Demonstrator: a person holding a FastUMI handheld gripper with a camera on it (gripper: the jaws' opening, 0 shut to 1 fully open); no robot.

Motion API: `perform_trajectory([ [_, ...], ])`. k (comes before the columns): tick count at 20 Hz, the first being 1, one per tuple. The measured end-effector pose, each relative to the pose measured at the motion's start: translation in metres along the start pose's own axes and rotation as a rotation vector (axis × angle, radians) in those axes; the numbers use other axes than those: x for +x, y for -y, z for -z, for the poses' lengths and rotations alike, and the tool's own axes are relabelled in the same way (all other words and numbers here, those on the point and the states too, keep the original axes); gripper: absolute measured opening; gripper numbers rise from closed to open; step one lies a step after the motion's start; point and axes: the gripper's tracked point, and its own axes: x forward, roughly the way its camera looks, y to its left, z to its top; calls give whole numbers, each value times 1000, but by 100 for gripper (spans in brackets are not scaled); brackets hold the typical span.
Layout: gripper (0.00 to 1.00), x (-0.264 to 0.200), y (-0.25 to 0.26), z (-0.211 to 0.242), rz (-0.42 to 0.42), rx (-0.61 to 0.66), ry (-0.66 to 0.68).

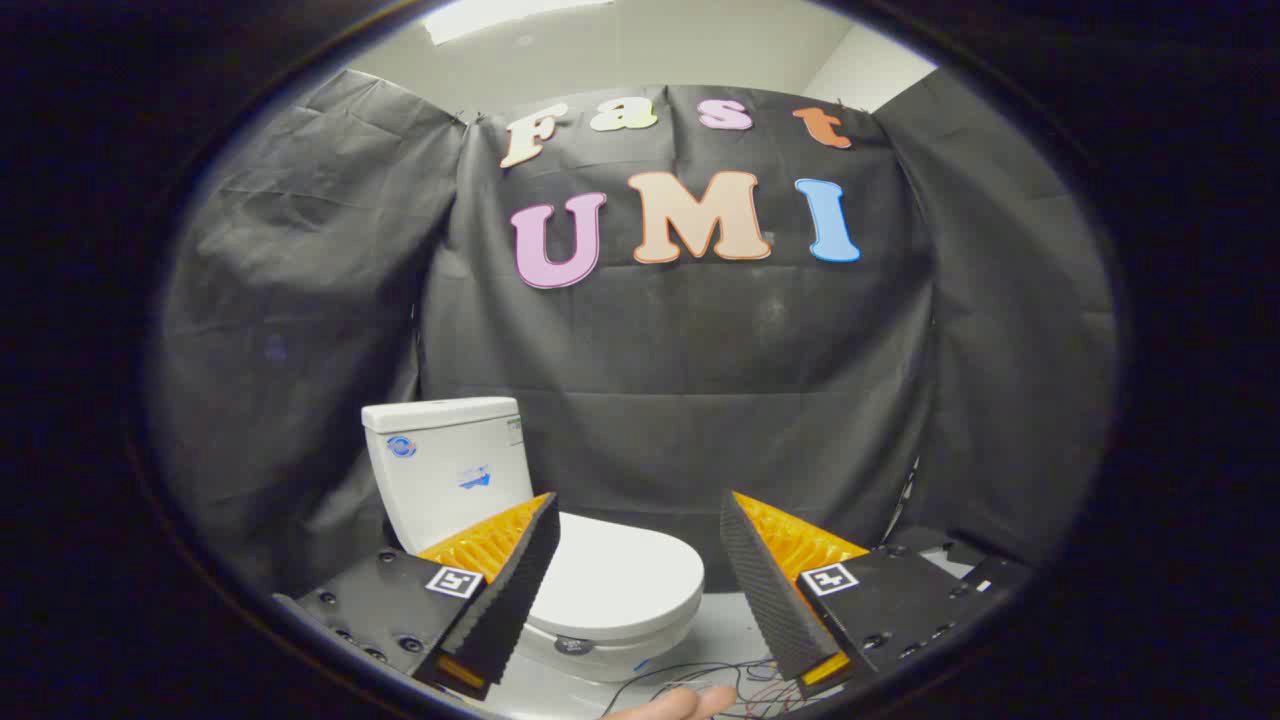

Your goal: Open the toilet lid.

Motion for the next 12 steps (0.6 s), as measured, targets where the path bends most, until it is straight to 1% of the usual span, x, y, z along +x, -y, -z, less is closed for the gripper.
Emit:
perform_trajectory([
  [2, 100, -1, 1, 6, 2, -7, -28],
  [5, 100, -7, 5, -12, 9, 23, 39],
  [7, 100, -7, 5, -14, 11, 25, 59],
  [12, 100, -4, 1, 1, 1, 12, 5],
])
